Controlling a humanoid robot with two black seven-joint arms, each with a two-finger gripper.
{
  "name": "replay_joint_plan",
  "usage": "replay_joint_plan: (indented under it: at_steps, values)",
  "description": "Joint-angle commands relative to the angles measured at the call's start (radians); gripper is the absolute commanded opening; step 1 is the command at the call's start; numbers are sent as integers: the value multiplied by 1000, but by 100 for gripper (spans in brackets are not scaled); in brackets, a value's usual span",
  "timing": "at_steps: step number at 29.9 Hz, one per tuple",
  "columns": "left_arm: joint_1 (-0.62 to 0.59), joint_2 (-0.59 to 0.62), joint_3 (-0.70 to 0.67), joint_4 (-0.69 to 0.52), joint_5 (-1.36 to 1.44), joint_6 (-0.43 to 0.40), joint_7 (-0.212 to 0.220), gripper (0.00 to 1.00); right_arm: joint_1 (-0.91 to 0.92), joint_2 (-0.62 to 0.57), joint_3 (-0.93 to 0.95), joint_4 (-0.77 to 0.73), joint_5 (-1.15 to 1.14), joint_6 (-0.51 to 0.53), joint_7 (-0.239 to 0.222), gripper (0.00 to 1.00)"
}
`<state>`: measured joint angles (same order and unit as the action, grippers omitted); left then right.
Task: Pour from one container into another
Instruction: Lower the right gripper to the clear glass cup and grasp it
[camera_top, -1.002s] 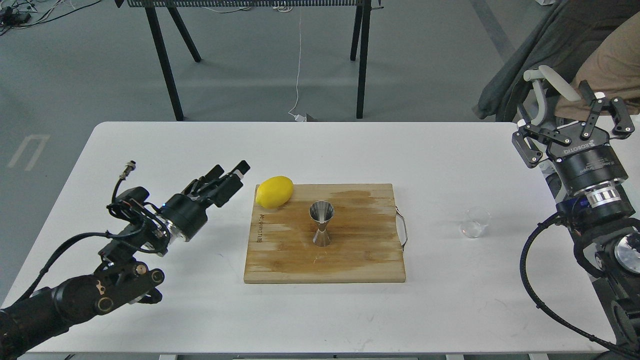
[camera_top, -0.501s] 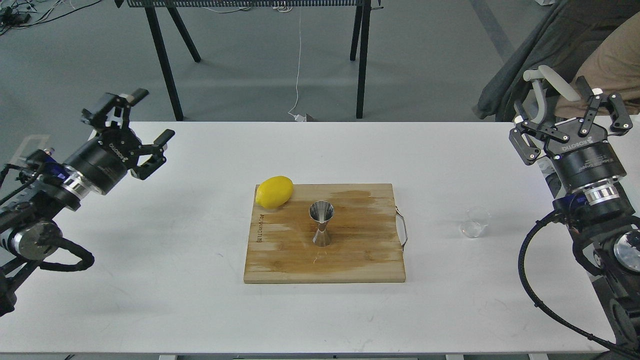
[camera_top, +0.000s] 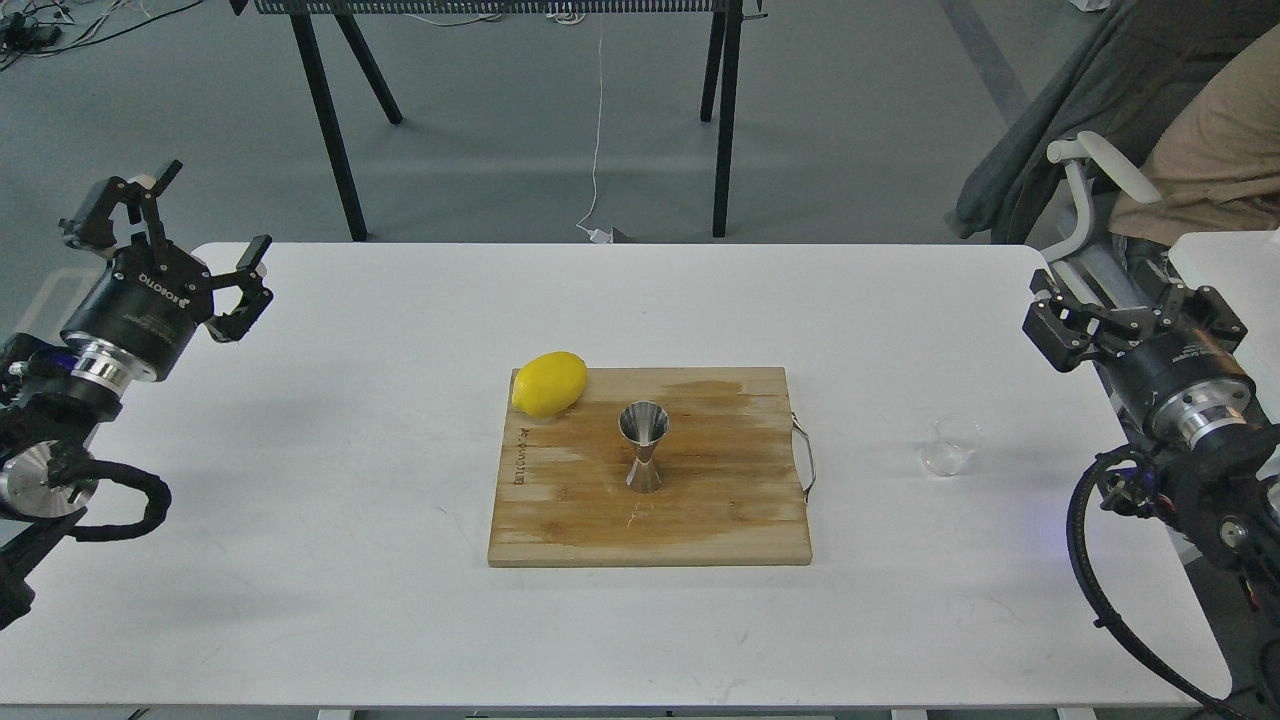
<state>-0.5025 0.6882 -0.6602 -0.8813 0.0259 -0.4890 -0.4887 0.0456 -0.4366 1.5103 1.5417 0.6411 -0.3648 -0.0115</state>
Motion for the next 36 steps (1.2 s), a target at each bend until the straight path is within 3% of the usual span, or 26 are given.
replay_joint_plan:
  at_steps: [1, 14, 36]
  values:
    - [1, -15, 2, 2, 2, 0, 0, 99, -15, -22, 8, 57, -4, -124, -1, 99]
    - [2, -42, 7, 18, 2, 0, 0, 99, 6, -28, -171, -31, -54, -124, -7, 99]
    - [2, -55, 8, 62, 3, 0, 0, 99, 66, 48, -245, -199, -100, -124, -30, 99]
